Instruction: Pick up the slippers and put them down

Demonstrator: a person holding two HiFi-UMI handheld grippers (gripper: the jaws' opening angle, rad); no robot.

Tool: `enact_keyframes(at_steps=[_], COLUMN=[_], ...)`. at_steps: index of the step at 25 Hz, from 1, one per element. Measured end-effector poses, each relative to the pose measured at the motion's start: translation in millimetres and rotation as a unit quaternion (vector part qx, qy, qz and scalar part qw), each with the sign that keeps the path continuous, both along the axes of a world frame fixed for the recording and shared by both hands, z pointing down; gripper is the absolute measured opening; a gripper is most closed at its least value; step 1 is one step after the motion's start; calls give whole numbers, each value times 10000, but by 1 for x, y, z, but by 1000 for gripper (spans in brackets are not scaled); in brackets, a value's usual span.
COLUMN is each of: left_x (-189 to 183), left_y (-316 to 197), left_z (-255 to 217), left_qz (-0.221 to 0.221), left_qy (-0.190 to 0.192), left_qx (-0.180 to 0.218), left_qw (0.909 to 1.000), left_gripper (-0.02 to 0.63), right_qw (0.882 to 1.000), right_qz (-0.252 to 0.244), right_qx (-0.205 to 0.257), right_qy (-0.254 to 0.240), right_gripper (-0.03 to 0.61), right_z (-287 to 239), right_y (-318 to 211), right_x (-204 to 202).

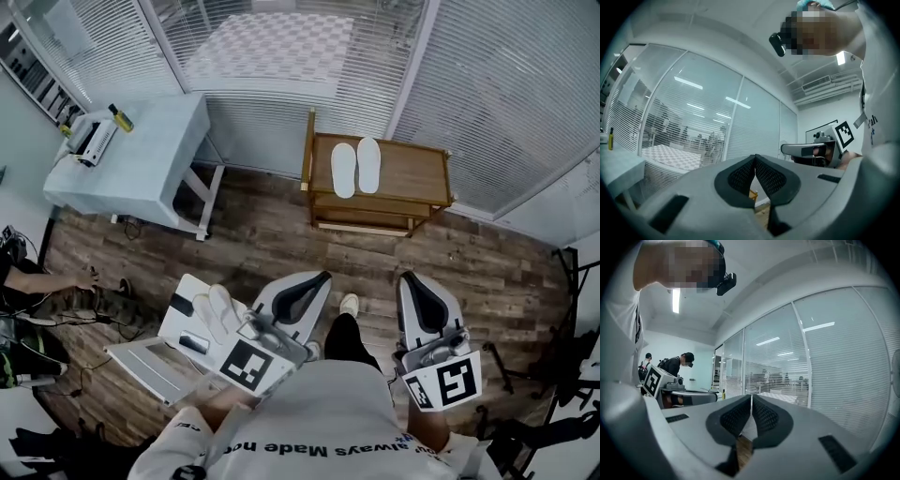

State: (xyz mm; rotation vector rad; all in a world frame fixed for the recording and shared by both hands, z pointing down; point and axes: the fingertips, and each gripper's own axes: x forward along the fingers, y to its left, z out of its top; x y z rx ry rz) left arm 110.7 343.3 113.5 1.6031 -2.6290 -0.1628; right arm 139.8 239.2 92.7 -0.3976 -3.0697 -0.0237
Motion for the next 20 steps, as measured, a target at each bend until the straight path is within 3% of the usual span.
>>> enact_keyframes(at_steps=[20], left_x=[-134], left_y=[-157], left_z=[-14], left_qz=[-399], left_qy=[-117], left_qx=[60], left_qw=[9991], left_gripper=[12], right_qw=[9997], right_qz=[-235], right_qx=[-24], right_qy=[-22], right_gripper=[17], right_z=[-7], right_y=[-168], right_x=[-127])
